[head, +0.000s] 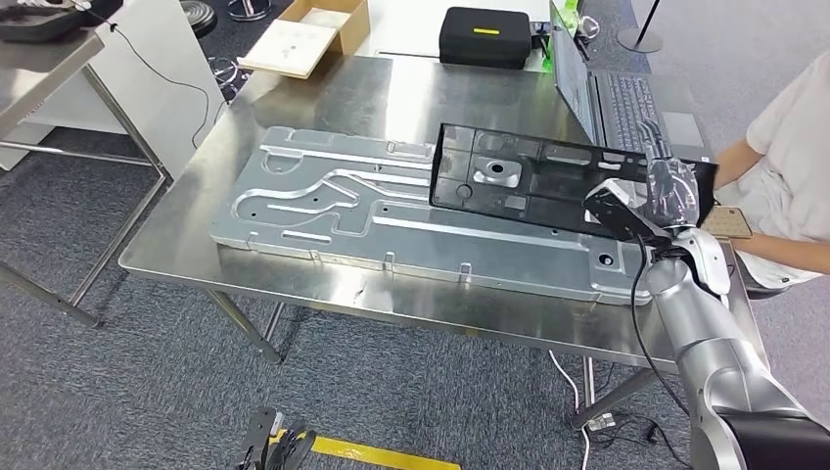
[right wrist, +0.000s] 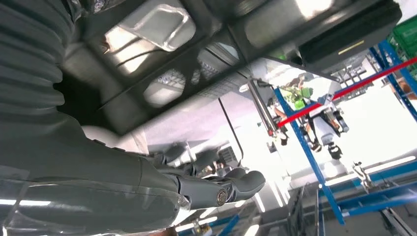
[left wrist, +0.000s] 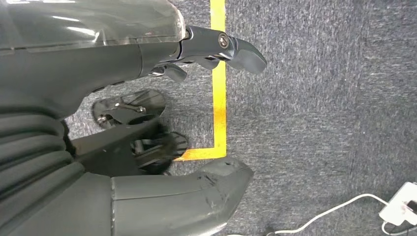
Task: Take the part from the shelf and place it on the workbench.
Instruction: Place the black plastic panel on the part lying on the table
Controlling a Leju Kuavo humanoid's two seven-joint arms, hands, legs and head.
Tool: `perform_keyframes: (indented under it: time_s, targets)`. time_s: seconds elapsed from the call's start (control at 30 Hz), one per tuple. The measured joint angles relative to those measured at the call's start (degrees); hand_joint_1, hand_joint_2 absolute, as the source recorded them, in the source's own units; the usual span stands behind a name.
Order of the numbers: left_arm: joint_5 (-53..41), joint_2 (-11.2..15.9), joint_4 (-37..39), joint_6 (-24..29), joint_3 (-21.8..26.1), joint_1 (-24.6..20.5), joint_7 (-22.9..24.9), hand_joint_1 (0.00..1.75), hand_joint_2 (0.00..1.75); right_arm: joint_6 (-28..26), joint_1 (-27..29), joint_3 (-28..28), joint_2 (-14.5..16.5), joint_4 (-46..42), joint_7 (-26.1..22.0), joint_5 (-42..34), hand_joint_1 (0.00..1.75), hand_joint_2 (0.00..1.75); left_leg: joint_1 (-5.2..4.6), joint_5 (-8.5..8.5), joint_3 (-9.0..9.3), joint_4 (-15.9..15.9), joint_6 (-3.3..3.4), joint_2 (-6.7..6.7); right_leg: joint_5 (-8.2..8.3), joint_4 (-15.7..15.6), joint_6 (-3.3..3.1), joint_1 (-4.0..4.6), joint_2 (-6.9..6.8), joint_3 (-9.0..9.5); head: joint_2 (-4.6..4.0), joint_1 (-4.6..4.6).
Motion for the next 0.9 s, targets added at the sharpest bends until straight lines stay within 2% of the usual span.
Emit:
perform_keyframes:
  time_s: [0.03, 0.07, 0.1, 0.17, 0.2, 0.27, 0.33, 0.4, 0.5, 0.53, 0.57, 0.6, 0.63, 0.67, 0.73, 0.77, 0.83, 0.9]
  targets:
    - [0.00, 0.00, 0.01, 0.00, -0.02, 0.05, -0.01, 0.00, 0.00, 0.23, 0.07, 0.00, -0.03, 0.00, -0.02, -0.16, 0.00, 1.75, -0.01, -0.01, -0.67, 1.46, 0.08, 0.00, 0.00, 0.04, -0.03, 0.13, 0.04, -0.01, 0.00, -0.01]
    - [0.00, 0.00, 0.01, 0.00, -0.05, 0.08, -0.02, 0.00, 0.00, 0.37, 0.10, 0.00, -0.07, 0.00, -0.04, -0.35, 0.00, 1.75, -0.03, 1.03, -0.31, 0.73, 0.28, -0.01, -0.01, 0.08, -0.05, 0.26, 0.10, 0.01, 0.00, -0.01]
    - [0.00, 0.00, 0.00, 0.00, -0.09, 0.08, -0.03, 0.00, 0.00, 0.47, 0.10, 0.00, -0.09, 0.00, -0.06, -0.54, 0.00, 1.75, -0.08, 2.88, 1.03, -2.07, 0.61, -0.03, -0.02, 0.11, -0.05, 0.37, 0.16, 0.07, 0.00, -0.01]
    - [0.01, 0.03, -0.01, 0.01, -0.24, -0.02, -0.06, 0.00, 0.00, 0.87, 0.02, 0.00, -0.11, 0.00, -0.09, -0.92, 0.00, 1.75, -0.35, 6.29, 4.68, -9.70, 1.49, -0.11, -0.04, 0.18, 0.05, 0.61, 0.24, 0.13, 0.00, 0.00]
    - [0.01, 0.05, -0.01, 0.01, -0.32, -0.10, -0.08, 0.00, 0.00, 1.17, -0.03, 0.00, -0.16, 0.00, -0.06, -1.10, 0.00, 1.75, -0.50, 7.09, 5.95, -12.44, 1.80, -0.13, 0.01, 0.19, 0.21, 0.66, 0.26, 0.05, 0.00, 0.00]
    - [0.02, 0.08, -0.01, 0.02, -0.44, -0.16, -0.08, 0.00, 0.00, 1.86, -0.08, 0.00, -0.29, 0.00, 0.01, -1.56, 0.00, 1.75, -0.74, 7.19, 6.69, -14.30, 2.09, -0.14, 0.26, 0.06, 0.74, 0.65, 0.28, -0.15, 0.00, 0.01]
    - [0.02, 0.03, -0.01, 0.03, -0.53, -0.14, -0.07, 0.00, 0.00, 2.38, -0.11, 0.00, -0.51, 0.00, 0.13, -2.03, 0.00, 0.87, -0.57, 7.69, 6.86, -15.09, 2.38, -0.11, 0.33, -0.08, 1.40, 0.59, 0.27, -0.13, 0.00, 0.02]
    - [0.09, -0.04, -0.01, 0.03, -0.68, -0.23, -0.05, 0.00, 0.00, 2.84, -0.33, -0.01, -0.87, 0.02, 0.39, -2.41, 0.00, 0.00, -0.23, 8.34, 7.12, -15.97, 2.84, 0.00, -1.57, 2.47, 1.87, 0.51, 0.20, -1.21, 0.00, 0.04]
    - [0.19, -0.07, -0.01, 0.03, -0.87, -0.30, -0.05, 0.00, 0.00, 3.37, -0.54, -0.01, -1.22, 0.22, 0.83, -2.75, 0.00, 0.00, -0.16, 8.60, 7.08, -16.22, 3.11, 0.08, -6.40, 11.86, 2.38, 0.20, 0.14, -5.51, 0.00, 0.05]
    - [0.22, -0.07, 0.00, 0.02, -0.90, -0.25, -0.05, 0.00, 0.00, 3.33, -0.50, -0.01, -1.23, 0.33, 0.91, -2.78, 0.00, 0.00, -0.17, 8.60, 7.06, -16.19, 3.11, 0.10, -7.16, 14.27, 2.55, 0.11, 0.13, -6.64, 0.00, 0.04]
    - [0.27, -0.09, 0.01, 0.02, -0.91, -0.19, -0.04, 0.00, 0.00, 3.12, -0.47, -0.01, -1.23, 0.45, 0.89, -2.79, 0.00, 0.00, -0.16, 8.59, 7.05, -16.13, 3.09, 0.11, -7.09, 15.26, 2.68, 0.01, 0.12, -7.11, 0.00, 0.05]
    - [0.32, -0.12, 0.01, 0.03, -0.93, -0.14, -0.02, 0.00, 0.00, 2.62, -0.44, -0.01, -1.23, 0.53, 0.64, -2.85, 0.00, 0.00, -0.15, 8.56, 7.04, -16.04, 3.04, 0.13, -6.24, 14.72, 2.80, -0.12, 0.09, -6.82, 0.00, 0.05]
    - [0.36, -0.16, 0.01, 0.03, -0.96, -0.12, 0.00, 0.00, 0.00, 1.78, -0.42, -0.01, -1.23, 0.56, 0.22, -2.96, 0.00, 0.00, -0.11, 8.48, 7.04, -15.88, 2.93, 0.14, -4.64, 12.54, 2.90, -0.27, 0.02, -5.69, 0.00, 0.05]
    - [0.37, -0.23, 0.01, 0.05, -1.00, -0.13, 0.02, 0.00, 0.00, 0.62, -0.41, -0.02, -1.22, 0.46, -0.36, -3.06, 0.00, 0.00, -0.08, 8.33, 7.04, -15.64, 2.74, 0.13, -2.60, 8.67, 2.97, -0.43, -0.08, -3.66, 0.00, 0.05]
    - [0.37, -0.32, 0.01, 0.15, -1.13, -0.23, 0.06, 0.00, 0.00, -2.38, -0.29, -0.04, -1.14, -0.33, -1.56, -3.20, 0.00, 0.00, -0.20, 8.00, 6.89, -15.15, 2.15, 0.09, -0.34, 1.83, 2.78, -0.36, -0.18, -0.15, 0.00, 0.04]
    - [0.37, -0.35, 0.00, 0.23, -1.21, -0.31, 0.09, 0.00, 0.00, -3.62, -0.05, -0.07, -1.07, -1.08, -1.95, -3.22, 0.00, 0.00, -0.29, 7.94, 6.79, -15.03, 1.83, 0.07, -0.13, 0.22, 2.56, -0.23, -0.15, 0.61, 0.00, 0.03]
    - [0.38, -0.36, 0.01, 0.41, -1.37, -0.37, 0.16, 0.00, 0.00, -4.80, 1.28, -0.13, -0.74, -3.56, -2.75, -3.81, 0.00, 0.00, -0.39, 7.98, 6.71, -15.09, 1.31, 0.04, -0.24, -0.13, 1.96, 0.04, -0.03, 0.61, 0.00, 0.02]
    - [0.46, -0.37, 0.01, 0.61, -1.51, -0.35, 0.20, 0.00, 0.00, -4.95, 3.75, -0.15, 0.47, -8.64, -3.95, -5.04, 0.00, 0.00, -0.27, 7.31, 6.44, -14.46, 0.74, 0.02, -0.10, -0.29, 1.26, -0.12, -0.07, 0.63, 0.00, 0.02]
